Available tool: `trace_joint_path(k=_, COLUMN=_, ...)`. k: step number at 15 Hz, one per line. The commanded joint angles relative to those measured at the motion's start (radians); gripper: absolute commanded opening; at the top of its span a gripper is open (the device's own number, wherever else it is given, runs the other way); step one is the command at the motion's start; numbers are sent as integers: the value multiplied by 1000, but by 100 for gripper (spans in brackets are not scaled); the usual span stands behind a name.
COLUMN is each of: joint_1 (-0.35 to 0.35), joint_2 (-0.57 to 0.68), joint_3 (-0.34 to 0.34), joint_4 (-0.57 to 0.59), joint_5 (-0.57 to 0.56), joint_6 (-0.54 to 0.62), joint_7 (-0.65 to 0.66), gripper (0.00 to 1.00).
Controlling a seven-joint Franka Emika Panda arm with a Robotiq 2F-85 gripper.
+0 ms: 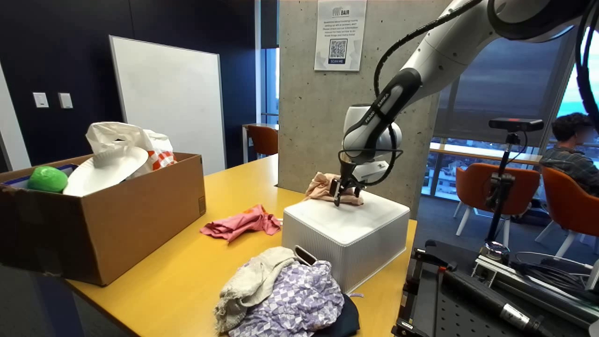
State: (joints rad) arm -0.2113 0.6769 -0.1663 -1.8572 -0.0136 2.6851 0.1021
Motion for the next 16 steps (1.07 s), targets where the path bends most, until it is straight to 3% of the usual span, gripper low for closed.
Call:
trace_joint_path(k=1, joint_1=-28, joint_2=-83, joint_3=31, joint_4=-75, joint_5=42, joint_6=34, joint_7=-57, gripper=100)
trace_joint_path(k=16, joint_1=-29, joint_2=-30, joint_3=29, joint_4=-20, joint_5=37, joint_6=2, joint_7=-98, gripper=100)
